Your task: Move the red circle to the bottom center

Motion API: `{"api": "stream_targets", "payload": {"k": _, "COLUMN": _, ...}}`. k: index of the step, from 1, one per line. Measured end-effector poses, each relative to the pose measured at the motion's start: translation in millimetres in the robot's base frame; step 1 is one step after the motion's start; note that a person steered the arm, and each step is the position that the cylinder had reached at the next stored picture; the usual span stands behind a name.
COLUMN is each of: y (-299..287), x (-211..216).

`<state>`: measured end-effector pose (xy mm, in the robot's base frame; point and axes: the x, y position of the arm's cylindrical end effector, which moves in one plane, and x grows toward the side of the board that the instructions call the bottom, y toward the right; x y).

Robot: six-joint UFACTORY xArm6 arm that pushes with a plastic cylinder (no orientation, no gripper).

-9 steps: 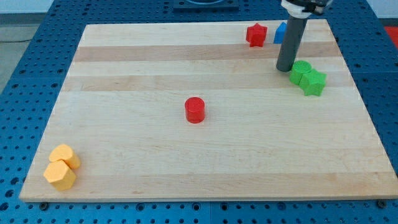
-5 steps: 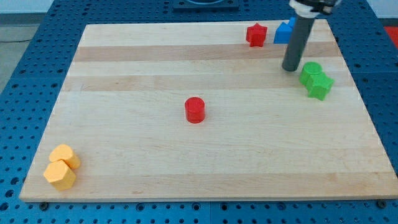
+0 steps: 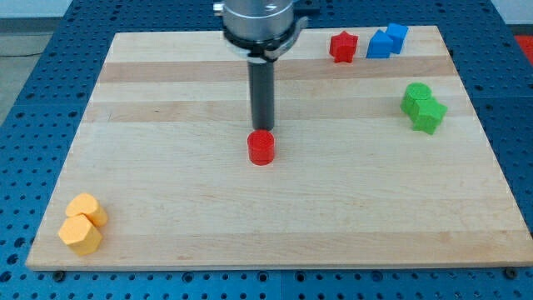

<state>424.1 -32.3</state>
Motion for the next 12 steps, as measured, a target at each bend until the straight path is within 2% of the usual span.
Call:
{"api": "stream_targets", "payload": {"k": 1, "y": -9.2, "x": 8.4}}
{"api": "stream_targets", "payload": {"k": 3, "y": 10.0, "x": 15.1}}
{"api": "stream_targets", "payload": {"k": 6, "y": 13.9, "x": 50.8}}
{"api": "stream_targets", "payload": {"k": 8, "y": 38.9, "x": 51.1}}
{"api": "stream_targets", "payload": {"k": 12, "y": 40.0, "x": 79.3}}
